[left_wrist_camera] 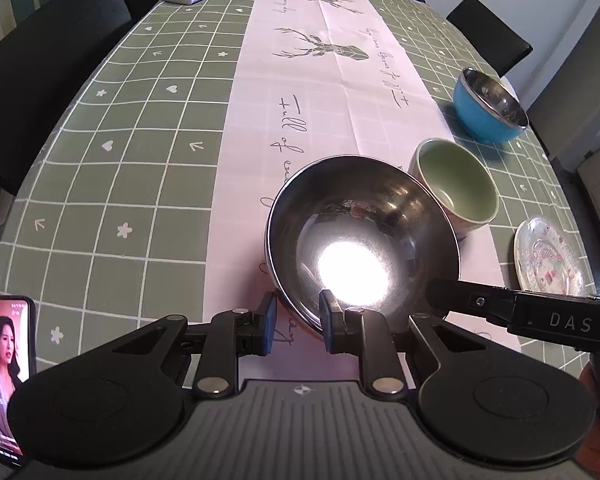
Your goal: Organize plates and bowls
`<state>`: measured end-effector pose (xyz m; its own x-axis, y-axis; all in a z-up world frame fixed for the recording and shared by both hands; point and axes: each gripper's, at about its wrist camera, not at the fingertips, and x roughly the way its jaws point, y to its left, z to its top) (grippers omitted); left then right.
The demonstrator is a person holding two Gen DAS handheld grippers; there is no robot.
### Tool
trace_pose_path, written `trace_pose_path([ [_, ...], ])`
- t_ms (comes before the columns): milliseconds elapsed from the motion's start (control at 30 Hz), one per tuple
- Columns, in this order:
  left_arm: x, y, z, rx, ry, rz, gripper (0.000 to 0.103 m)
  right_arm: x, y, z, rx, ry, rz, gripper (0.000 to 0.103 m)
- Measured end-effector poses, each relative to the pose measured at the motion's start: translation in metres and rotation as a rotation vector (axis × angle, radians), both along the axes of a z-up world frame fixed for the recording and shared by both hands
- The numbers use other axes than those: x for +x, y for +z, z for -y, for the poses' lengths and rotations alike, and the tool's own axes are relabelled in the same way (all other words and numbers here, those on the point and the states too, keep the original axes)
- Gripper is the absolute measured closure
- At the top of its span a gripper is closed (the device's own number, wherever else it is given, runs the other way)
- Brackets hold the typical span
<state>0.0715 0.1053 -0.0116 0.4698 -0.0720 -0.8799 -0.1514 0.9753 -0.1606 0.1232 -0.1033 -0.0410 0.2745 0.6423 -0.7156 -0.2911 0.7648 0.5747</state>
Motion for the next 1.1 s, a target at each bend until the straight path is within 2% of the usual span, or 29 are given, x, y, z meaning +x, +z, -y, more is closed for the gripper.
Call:
trace_pose_path([
  [367,0.011,0.001,0.004,0.051,-0.034,-0.037,0.077,0.004,-0.003,0.004,0.035,0.013,-0.003,0.085],
  [633,0.013,0.001,0.004,0.055,-0.037,-0.043,0.077,0.006,-0.003,0.007,0.062,0.018,-0.01,0.083],
  [733,0.013,0.003,0.003,0.053,-0.03,-0.036,0.077,0.004,0.001,0.009,0.056,0.011,0.012,0.083],
  [767,0.013,0.005,0.002,0.056,-0.027,-0.03,0.075,0.004,0.002,0.011,0.053,0.008,0.023,0.082],
  [833,0.011,0.011,0.003,0.069,-0.028,-0.004,0.07,0.003,0.005,0.013,0.054,0.002,0.039,0.073],
  [900,0.009,0.017,0.005,0.079,-0.036,0.02,0.064,0.003,0.008,0.016,0.057,-0.006,0.046,0.07],
  [1100,0.005,0.04,0.019,0.093,-0.109,0.126,0.062,0.001,0.02,0.02,0.065,-0.003,0.081,0.065],
])
